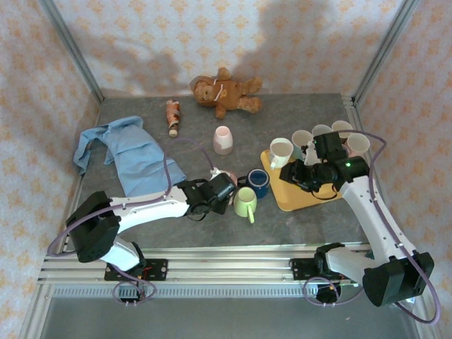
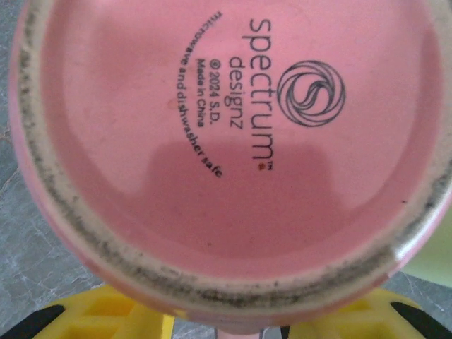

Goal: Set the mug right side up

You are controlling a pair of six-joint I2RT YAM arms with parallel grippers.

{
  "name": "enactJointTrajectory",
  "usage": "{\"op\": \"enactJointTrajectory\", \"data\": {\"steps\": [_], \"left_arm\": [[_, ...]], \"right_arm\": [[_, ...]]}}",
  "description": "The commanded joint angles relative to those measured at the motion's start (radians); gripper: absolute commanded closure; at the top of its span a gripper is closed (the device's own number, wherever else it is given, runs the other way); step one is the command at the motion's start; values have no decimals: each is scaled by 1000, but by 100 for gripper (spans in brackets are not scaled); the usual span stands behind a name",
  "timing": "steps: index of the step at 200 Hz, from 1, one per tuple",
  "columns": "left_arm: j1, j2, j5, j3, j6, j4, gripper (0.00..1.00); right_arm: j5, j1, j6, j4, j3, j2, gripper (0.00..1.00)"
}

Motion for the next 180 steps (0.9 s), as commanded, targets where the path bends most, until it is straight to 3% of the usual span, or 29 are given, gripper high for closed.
{"op": "enactJointTrajectory", "data": {"steps": [1, 108, 180], "left_arm": [[-7, 20, -47, 33, 3, -7, 59], [-7, 89, -59, 89, 10, -57, 67], [-6, 118, -49, 107, 11, -82, 65]], "right_arm": [[-9, 4, 7, 16, 5, 5, 56], [-14, 4, 4, 15, 20, 14, 56], [-19, 4, -1, 15, 29, 17, 56]]}}
